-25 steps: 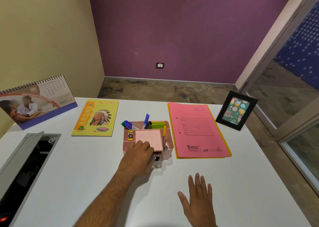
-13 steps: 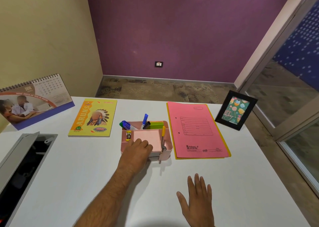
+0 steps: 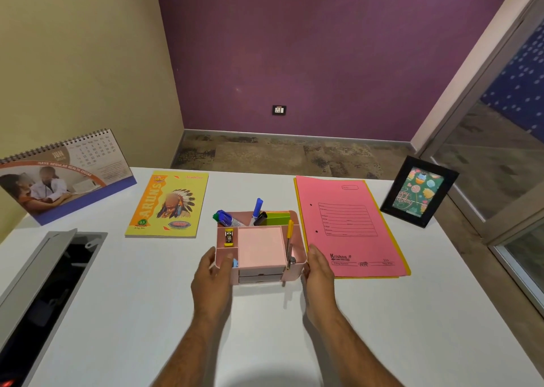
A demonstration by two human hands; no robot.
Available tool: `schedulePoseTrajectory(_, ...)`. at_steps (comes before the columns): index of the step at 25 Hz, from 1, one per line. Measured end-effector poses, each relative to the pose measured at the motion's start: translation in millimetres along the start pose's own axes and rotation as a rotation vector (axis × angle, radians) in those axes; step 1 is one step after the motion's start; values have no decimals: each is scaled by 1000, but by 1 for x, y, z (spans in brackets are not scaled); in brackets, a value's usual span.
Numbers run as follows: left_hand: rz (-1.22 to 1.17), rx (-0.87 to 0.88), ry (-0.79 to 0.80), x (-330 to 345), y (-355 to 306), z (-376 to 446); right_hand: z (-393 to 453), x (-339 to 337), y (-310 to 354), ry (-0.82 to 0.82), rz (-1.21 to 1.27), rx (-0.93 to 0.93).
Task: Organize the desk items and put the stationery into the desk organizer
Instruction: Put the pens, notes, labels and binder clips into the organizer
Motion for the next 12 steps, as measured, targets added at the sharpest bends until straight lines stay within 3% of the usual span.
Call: schedulePoseTrajectory(12, 99, 86, -182, 9, -23, 15, 4, 20, 28, -41, -67, -204)
Point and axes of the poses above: each hand's wrist, its own z-axis towards the middle knuckle, its own x-axis out of the palm, y = z × x, the point moved 6 cm from there along z, towards the middle knuckle, and after that the axes turned 13 degrees about -y, right-handed, at the moved point
